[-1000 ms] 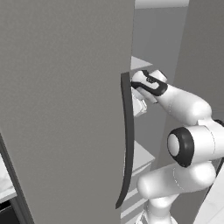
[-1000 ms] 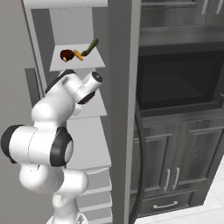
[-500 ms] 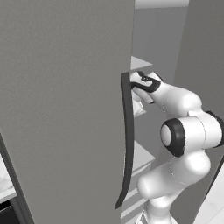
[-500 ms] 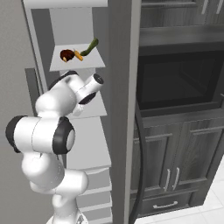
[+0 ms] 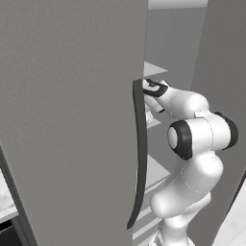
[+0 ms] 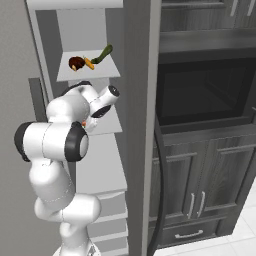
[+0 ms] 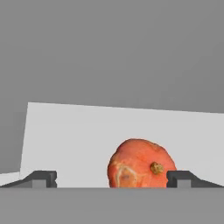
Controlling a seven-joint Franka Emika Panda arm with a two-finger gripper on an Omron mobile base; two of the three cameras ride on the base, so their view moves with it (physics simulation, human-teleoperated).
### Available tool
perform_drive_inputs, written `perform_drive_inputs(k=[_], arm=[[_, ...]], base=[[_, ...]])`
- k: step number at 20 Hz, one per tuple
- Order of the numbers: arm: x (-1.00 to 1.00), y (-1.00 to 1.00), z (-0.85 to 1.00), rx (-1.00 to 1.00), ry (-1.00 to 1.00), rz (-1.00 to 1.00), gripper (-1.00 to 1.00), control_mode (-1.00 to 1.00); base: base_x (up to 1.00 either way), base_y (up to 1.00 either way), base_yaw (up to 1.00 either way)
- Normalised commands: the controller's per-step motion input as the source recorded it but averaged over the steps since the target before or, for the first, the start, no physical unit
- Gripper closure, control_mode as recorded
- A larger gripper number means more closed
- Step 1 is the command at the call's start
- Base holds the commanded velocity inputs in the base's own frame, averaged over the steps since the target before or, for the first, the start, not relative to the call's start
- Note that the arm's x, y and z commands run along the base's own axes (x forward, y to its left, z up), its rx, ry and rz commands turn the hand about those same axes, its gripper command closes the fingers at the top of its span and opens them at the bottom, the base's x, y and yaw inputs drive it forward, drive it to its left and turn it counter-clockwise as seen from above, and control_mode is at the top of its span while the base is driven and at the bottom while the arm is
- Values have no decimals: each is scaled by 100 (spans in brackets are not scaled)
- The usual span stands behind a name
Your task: Take the squash and carrot from the second highest rack and move them to the highest rack where the steak and squash are located, to maximize freezer space. Close the freezer door after rearranging.
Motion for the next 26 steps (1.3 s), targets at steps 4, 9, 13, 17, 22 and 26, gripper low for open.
perform_drive_inputs(k=[4, 9, 13, 17, 22, 26], arm=[[34, 7, -15, 0, 0, 0, -100, -100], [32, 6, -17, 0, 0, 0, -100, -100], [19, 10, -21, 0, 0, 0, -100, -100], [9, 13, -22, 0, 0, 0, -100, -100], [1, 18, -25, 0, 0, 0, 100, -100], [0, 19, -27, -1, 0, 0, 100, -100]], base=[[0, 0, 0], [0, 0, 0], [0, 0, 0], [0, 0, 0], [0, 0, 0], [0, 0, 0]])
